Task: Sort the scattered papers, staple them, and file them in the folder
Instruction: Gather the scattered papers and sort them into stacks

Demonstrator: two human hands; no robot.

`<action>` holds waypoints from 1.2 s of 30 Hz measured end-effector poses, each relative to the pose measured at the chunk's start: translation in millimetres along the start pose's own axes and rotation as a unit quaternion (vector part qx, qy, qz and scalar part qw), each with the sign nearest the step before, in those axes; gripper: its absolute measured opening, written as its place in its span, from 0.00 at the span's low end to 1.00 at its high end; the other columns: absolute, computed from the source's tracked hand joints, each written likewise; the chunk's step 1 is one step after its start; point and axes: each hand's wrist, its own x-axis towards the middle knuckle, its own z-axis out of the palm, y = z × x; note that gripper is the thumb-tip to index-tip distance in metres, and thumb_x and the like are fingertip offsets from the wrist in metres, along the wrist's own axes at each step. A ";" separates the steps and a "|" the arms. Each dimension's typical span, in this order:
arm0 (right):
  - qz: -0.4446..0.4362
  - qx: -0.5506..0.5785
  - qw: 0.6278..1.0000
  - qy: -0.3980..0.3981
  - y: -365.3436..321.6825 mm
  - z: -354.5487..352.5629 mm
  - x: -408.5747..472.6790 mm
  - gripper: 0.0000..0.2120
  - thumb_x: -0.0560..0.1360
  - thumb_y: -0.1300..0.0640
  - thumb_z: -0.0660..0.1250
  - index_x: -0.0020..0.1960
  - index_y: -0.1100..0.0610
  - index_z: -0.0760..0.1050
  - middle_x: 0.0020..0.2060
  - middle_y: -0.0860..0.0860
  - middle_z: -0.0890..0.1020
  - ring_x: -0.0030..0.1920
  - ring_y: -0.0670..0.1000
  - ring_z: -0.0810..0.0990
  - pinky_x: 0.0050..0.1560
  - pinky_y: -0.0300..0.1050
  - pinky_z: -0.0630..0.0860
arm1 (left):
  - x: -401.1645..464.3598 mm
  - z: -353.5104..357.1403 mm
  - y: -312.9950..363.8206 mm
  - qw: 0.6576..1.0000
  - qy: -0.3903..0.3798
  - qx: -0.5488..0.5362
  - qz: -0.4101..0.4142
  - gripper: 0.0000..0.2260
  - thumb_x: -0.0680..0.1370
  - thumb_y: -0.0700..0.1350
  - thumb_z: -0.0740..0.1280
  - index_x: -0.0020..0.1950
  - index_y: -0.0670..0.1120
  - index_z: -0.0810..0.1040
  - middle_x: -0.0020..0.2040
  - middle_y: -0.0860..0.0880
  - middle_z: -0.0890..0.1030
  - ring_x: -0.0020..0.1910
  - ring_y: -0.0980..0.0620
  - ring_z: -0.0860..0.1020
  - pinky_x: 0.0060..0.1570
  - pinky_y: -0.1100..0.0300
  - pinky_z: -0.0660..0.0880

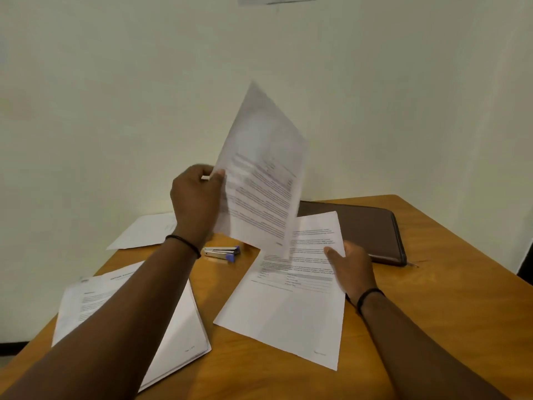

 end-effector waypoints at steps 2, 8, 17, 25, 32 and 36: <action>0.014 0.031 0.999 0.021 -2.3 -1.5 1.8 0.07 0.82 0.57 0.63 0.50 0.53 0.80 0.46 0.48 0.84 0.46 0.49 0.84 0.40 0.42 0.78 | -1.9 -3.9 -16.5 0.988 -0.053 -0.091 -0.109 0.07 0.77 0.45 0.71 0.40 0.45 0.81 0.39 0.50 0.81 0.39 0.51 0.78 0.43 0.57 0.76; 0.059 0.148 0.986 0.047 -10.4 -9.1 0.3 0.11 0.84 0.54 0.57 0.54 0.53 0.78 0.49 0.53 0.84 0.50 0.55 0.83 0.50 0.54 0.81 | -44.6 -1.0 -76.1 0.911 -0.211 -0.082 -0.346 0.09 0.71 0.43 0.75 0.36 0.45 0.76 0.41 0.35 0.79 0.42 0.38 0.81 0.55 0.39 0.78; 0.082 0.176 0.981 0.011 -15.8 -14.7 0.5 0.11 0.84 0.53 0.59 0.55 0.56 0.78 0.45 0.53 0.85 0.44 0.54 0.85 0.43 0.51 0.79 | -76.4 17.9 -63.0 0.872 -0.352 -0.060 -0.335 0.05 0.79 0.41 0.69 0.49 0.40 0.76 0.50 0.38 0.84 0.47 0.41 0.85 0.49 0.47 0.81; 0.075 0.203 0.976 0.014 -16.5 -15.5 1.0 0.23 0.83 0.41 0.56 0.42 0.57 0.77 0.31 0.51 0.79 0.32 0.49 0.78 0.36 0.46 0.71 | -81.5 30.2 -63.9 0.855 -0.364 -0.134 -0.343 0.04 0.81 0.41 0.67 0.51 0.39 0.76 0.50 0.42 0.86 0.47 0.42 0.85 0.43 0.49 0.82; 0.070 0.184 0.980 0.020 -6.2 -16.6 5.2 0.10 0.79 0.62 0.68 0.60 0.57 0.77 0.53 0.54 0.85 0.49 0.52 0.85 0.45 0.48 0.82 | -84.5 36.7 -66.1 0.866 -0.353 -0.108 -0.338 0.08 0.79 0.44 0.69 0.51 0.39 0.77 0.46 0.44 0.86 0.42 0.46 0.86 0.40 0.54 0.82; 0.098 0.299 0.949 -0.027 -5.8 -27.1 7.2 0.12 0.78 0.64 0.67 0.61 0.59 0.77 0.54 0.59 0.84 0.52 0.60 0.84 0.52 0.58 0.81 | -81.5 38.4 -68.3 0.889 -0.304 -0.110 -0.323 0.13 0.81 0.52 0.66 0.53 0.42 0.76 0.43 0.46 0.79 0.37 0.50 0.78 0.36 0.59 0.73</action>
